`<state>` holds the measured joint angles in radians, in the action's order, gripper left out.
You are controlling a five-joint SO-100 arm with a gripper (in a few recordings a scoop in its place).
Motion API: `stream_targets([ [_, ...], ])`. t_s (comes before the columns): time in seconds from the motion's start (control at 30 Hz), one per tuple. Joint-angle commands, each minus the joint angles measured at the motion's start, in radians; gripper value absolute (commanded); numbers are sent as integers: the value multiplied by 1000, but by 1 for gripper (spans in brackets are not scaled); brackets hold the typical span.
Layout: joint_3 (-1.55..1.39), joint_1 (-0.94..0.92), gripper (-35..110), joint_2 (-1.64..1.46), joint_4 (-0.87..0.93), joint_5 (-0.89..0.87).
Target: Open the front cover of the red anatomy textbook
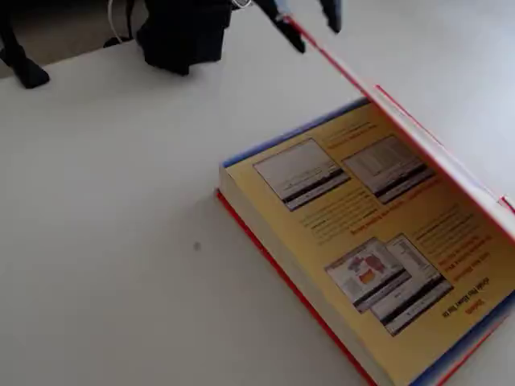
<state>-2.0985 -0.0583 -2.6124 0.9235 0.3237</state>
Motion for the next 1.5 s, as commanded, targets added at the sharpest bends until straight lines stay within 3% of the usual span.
stream_targets([
  [0.0, 189, 91, 20, -9, 34, -20],
  [0.77, 557, 594, 23, 322, 17, -252],
  [1.2, 580, 836, 24, 443, -35, -258],
  [1.47, 637, 927, 35, 495, 66, -204],
])
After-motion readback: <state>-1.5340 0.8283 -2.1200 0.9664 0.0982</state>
